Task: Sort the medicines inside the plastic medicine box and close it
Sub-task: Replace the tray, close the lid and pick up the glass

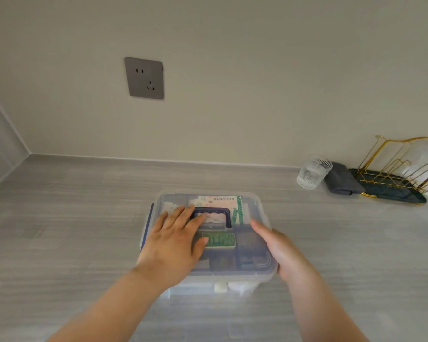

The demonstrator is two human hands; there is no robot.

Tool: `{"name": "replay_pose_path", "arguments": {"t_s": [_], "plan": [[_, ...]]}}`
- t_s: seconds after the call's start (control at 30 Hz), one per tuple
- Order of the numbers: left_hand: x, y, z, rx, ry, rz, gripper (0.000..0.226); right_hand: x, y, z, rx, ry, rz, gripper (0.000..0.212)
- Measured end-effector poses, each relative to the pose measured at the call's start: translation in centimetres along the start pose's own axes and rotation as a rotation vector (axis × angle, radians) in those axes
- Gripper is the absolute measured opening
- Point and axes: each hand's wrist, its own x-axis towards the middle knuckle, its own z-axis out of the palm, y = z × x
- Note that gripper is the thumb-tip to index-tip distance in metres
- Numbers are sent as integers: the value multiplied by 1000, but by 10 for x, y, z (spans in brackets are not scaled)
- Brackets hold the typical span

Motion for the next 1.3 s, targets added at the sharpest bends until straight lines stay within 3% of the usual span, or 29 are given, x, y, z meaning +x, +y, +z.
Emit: {"name": "replay_pose_path", "arguments": {"t_s": [0.17,0.27,0.33,0.67,0.8,0.93,1.07,1.17,1.3], "plan": [[-1,-1,0,1,34,-2,49,-3,0,4,-201,346,-266,33],[-2,-1,0,-7,36,1,50,-10,-1,6,-368,402,-362,24],[-2,0,-1,-11,50,1,50,-11,-2,6,-470,421,-383,31],[-4,1,-4,-25,75,15,48,-14,-5,4,-598,440,-435,34],[-18,10,-17,-84,259,138,31,-15,-5,5,-667,439,-458,38],[-42,-5,-11,-52,283,91,53,-24,17,9,-537,268,-493,52],[-37,-10,-7,-44,270,76,70,-23,29,15,-476,337,-602,46],[-16,-8,-8,-17,254,80,68,-5,17,13,-445,350,-608,43],[21,-5,-7,9,239,68,46,24,-4,5,-443,362,-609,43]]}}
